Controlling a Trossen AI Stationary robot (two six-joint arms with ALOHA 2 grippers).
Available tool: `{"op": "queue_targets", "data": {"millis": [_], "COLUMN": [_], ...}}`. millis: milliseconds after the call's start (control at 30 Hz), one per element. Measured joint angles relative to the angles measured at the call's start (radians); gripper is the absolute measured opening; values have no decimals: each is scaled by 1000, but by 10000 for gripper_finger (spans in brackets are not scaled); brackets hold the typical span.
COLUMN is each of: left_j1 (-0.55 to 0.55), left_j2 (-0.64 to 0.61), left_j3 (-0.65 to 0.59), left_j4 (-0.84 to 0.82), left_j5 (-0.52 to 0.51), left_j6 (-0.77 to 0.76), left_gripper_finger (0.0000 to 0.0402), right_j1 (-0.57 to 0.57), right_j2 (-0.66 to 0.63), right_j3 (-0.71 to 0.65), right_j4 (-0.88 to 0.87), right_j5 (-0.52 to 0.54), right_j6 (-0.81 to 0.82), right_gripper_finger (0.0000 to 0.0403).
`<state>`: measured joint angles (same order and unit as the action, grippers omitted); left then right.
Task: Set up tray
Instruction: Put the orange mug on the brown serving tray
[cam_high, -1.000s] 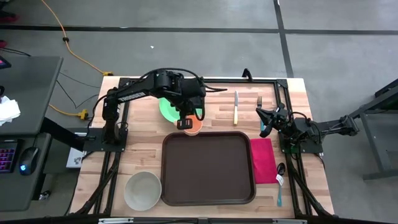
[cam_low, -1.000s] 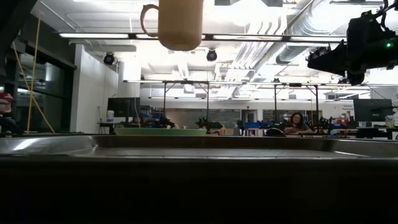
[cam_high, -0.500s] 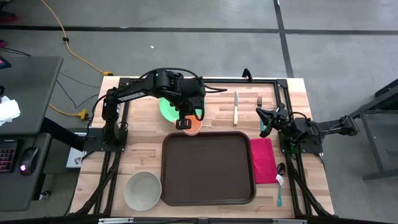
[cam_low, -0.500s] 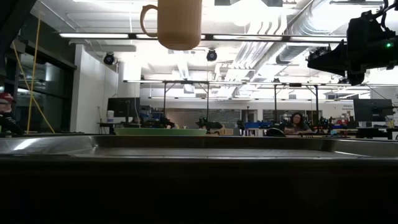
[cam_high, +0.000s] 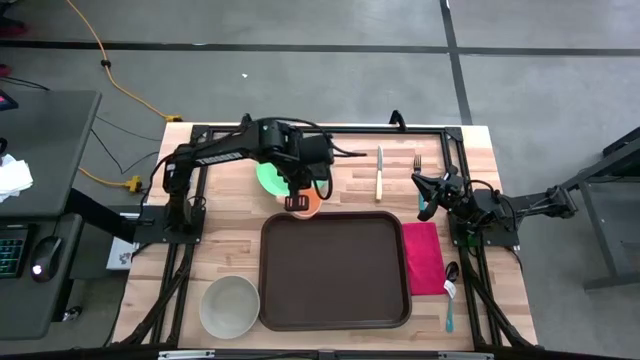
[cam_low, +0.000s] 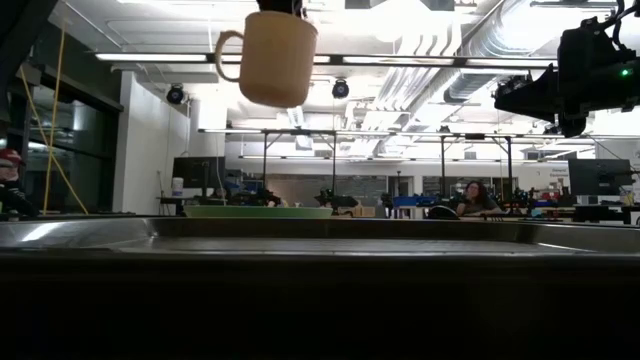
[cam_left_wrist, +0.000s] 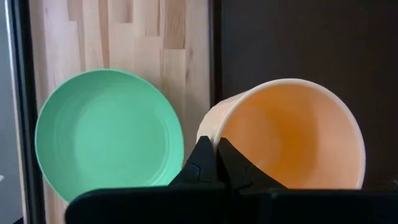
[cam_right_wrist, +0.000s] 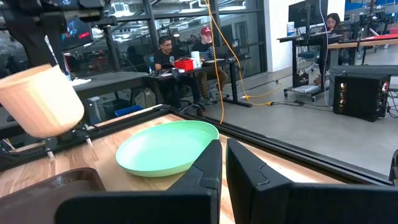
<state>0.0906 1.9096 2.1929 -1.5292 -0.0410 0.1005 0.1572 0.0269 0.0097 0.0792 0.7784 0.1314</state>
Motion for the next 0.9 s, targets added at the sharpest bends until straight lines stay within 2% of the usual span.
{"op": "queue_targets", "data": {"millis": [267,367,733,900], "left_j1": [-1,-8,-6,-6], "left_j2": [-20,-44,-244,-318], "left_j3": [-125,-189,-530,-615], "left_j4": [82,166,364,394], "left_j5": [21,41,84,87], "left_j6": [8,15,-86,-134], "left_gripper_finger": [12,12,12,12], "right_j1": [0,0,0,0], "right_j2": [0,0,0,0], "right_j3": [0,0,0,0], "right_j4": [0,0,1,1], "right_j5": [0,0,0,0], "right_j6": [2,2,10,43], "right_gripper_finger": [0,0,0,0]}}
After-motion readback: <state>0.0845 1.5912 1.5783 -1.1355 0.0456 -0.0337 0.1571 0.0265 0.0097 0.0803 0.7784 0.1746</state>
